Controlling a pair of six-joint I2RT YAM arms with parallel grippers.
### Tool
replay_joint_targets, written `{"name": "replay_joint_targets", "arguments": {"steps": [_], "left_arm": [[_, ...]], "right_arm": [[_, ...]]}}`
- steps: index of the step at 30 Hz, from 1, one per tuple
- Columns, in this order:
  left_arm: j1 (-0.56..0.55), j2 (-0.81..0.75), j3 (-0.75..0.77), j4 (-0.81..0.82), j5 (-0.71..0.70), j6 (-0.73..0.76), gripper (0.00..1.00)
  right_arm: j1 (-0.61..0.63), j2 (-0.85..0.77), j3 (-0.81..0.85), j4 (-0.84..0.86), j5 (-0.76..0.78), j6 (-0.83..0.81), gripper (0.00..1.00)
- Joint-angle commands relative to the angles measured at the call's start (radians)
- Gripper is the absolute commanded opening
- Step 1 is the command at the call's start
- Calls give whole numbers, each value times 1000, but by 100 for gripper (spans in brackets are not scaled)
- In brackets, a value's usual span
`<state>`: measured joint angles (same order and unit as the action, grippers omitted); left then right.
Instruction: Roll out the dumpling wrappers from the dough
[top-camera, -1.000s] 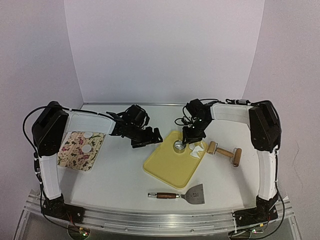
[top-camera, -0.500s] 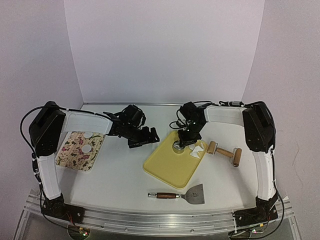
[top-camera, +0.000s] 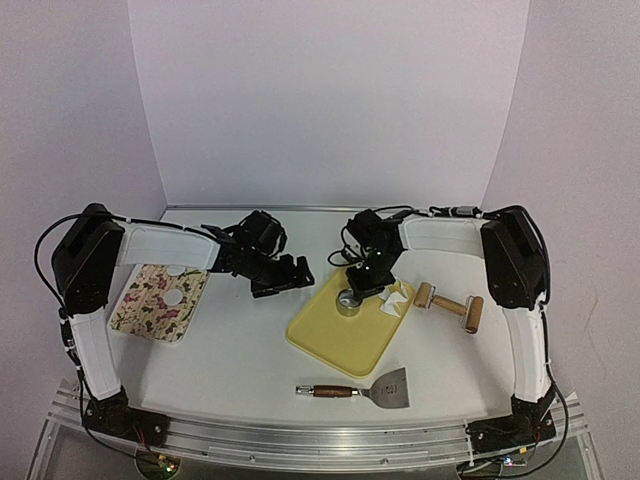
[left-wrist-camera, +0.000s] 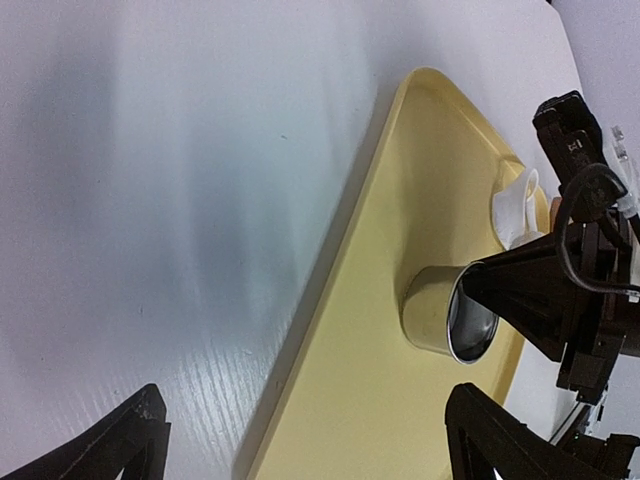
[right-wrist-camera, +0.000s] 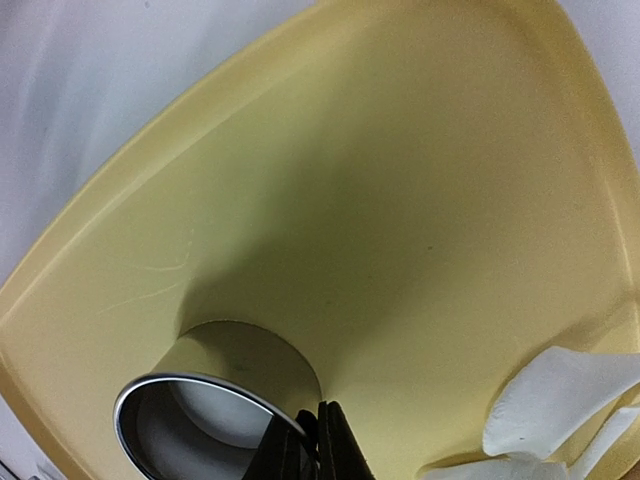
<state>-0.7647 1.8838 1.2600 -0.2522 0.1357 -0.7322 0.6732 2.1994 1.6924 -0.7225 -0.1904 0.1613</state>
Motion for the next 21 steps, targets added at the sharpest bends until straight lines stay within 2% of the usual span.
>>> {"name": "replay_joint_targets", "arguments": {"steps": [1,4,9,14,18,21], "left_arm": [[5,-61,-23,-4,-20,1,96],[5,-78,-36,-4,-25,-6,96],[5,-140,-92,43,-1,-8,96],[-14,-191,-127,141,82,40,96],[-55,-149,-68,119,124,48,96],[-92,-135,-40,103,99,16,96]], "right_arm": [[44,-25,-4,-30,-21,3,5],[58,-69,-1,-42,-59,50,0],[72,-163,-18,-48,-93,125,0],[102,-209,-28,-56,-45,132,0],[127,-216,-26,-67,19,141,0],[144,-210,-21,-77,71,144,0]]}}
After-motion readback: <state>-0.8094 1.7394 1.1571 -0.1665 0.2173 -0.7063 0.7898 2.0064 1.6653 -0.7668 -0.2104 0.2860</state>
